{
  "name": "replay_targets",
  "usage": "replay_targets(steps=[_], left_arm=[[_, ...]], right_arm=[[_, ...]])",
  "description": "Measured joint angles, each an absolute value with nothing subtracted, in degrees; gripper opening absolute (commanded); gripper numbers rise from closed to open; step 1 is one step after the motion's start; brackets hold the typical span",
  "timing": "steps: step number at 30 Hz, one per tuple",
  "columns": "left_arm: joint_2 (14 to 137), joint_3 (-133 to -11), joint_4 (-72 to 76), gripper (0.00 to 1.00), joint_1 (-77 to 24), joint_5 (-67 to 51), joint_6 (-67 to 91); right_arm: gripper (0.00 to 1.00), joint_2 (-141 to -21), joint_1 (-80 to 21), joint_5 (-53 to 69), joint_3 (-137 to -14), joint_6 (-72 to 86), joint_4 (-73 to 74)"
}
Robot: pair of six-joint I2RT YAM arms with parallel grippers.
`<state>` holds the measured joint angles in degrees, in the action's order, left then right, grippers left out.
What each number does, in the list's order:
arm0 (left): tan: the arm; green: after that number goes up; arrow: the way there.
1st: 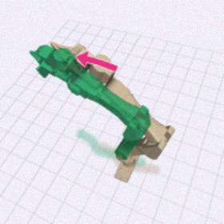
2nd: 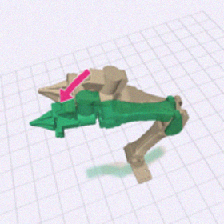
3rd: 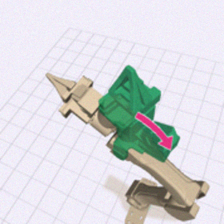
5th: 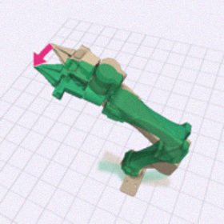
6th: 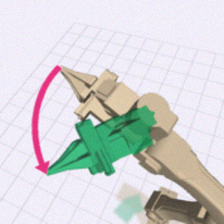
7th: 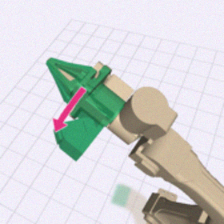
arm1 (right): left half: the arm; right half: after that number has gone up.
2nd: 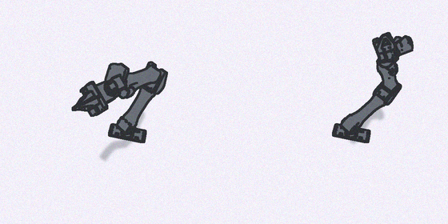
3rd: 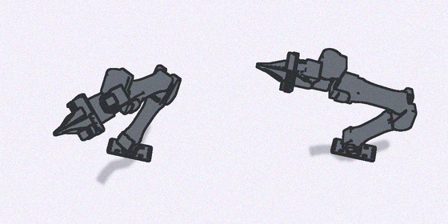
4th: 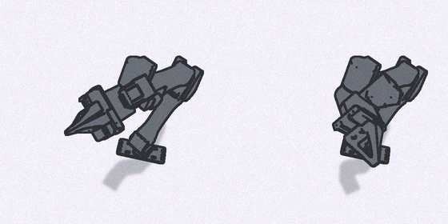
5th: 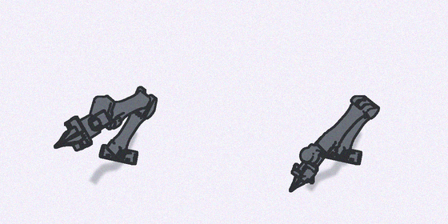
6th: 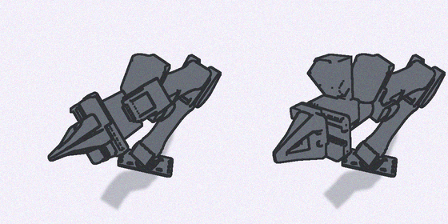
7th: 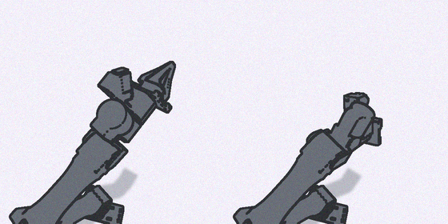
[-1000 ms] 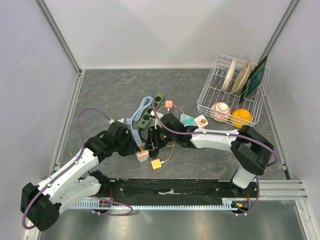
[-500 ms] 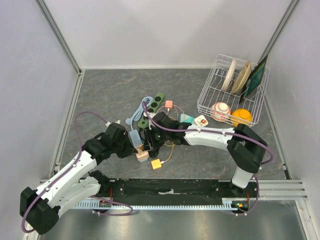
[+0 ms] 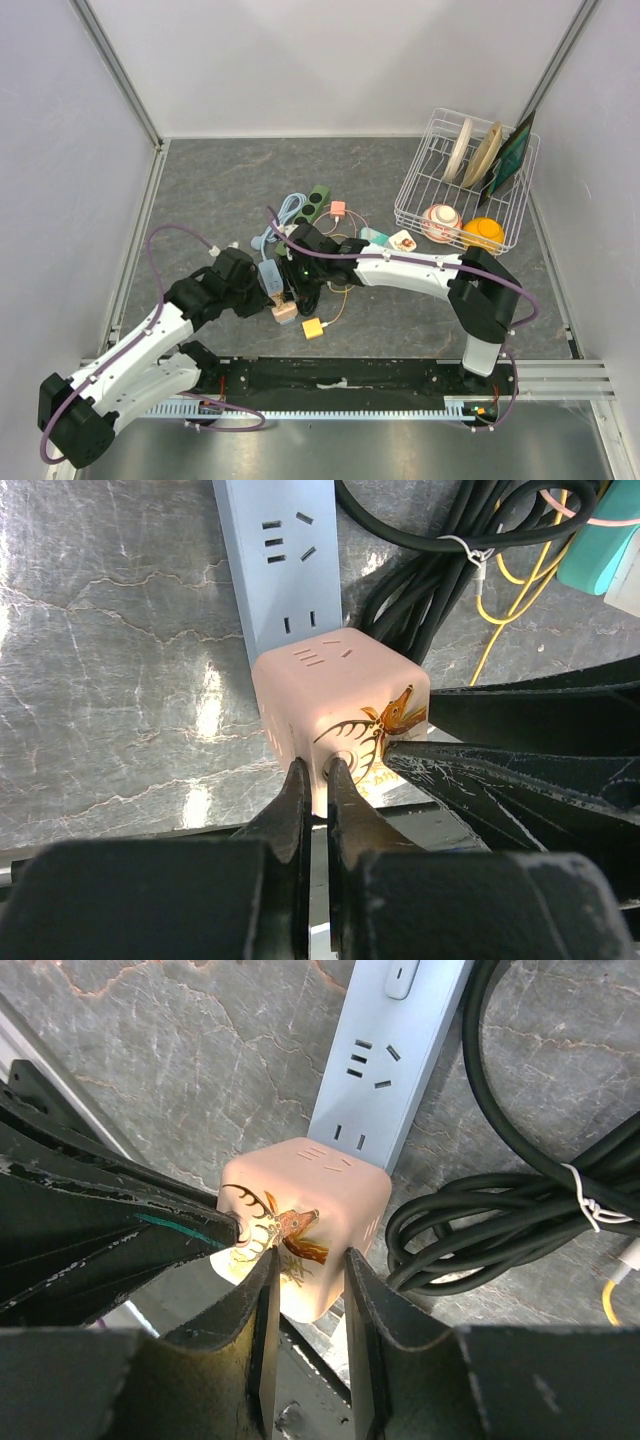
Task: Insert the plug
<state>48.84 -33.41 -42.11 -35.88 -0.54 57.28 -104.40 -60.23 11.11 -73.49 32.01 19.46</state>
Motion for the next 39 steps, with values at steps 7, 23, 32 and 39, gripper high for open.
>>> replay_targets(steps=[7,23,32,39], left_arm=[[47.2,-32.6,-41.7,0.3,-36.2,0.3,58.0],[51.9,-44.7,-50.3,0.85,-38.8,4.4,55.4],[63.2,-48.4,-50.4,0.88,-40.9,5.8,53.6],[71.4,-48.8,-49.5,0.68,-42.9,9.0,53.5]], right_arm=[[0.31,-103.9,-62.1,6.5,-74.5,30.2,20.9],[0.72,-90.6,-57.0,-4.5,-74.9,25.6,19.4],[0.73,-72.6,-47.2,-8.9,-59.2,25.6,15.3],[0.74,-71.9,-45.4,-8.6,-52.2,25.6,15.6]])
